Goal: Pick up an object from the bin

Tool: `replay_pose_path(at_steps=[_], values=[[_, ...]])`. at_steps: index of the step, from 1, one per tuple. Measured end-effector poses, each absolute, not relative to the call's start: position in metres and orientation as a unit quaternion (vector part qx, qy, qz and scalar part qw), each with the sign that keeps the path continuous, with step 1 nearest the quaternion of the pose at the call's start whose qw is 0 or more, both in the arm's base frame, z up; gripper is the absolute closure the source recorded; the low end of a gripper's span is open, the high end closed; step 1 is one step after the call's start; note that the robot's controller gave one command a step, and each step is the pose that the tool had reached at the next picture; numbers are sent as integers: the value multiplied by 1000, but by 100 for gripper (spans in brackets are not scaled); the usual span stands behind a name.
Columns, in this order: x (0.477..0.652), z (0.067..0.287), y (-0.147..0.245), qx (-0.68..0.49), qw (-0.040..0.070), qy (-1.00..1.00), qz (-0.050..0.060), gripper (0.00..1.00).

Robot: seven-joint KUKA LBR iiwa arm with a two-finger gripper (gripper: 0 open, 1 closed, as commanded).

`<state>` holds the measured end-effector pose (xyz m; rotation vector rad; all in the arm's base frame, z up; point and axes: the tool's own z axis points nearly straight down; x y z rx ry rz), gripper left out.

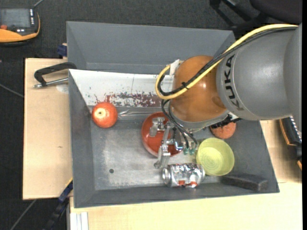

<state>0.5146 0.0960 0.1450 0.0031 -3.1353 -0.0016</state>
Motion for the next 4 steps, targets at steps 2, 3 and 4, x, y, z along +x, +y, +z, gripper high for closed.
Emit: replay_pose_path(at_steps=[2, 3, 4], values=[[598, 239, 26, 40, -11, -999, 0, 100], [594, 234, 30, 43, -4, -999, -2, 0], [590, 73, 57, 208, -7, -978, 0, 0]])
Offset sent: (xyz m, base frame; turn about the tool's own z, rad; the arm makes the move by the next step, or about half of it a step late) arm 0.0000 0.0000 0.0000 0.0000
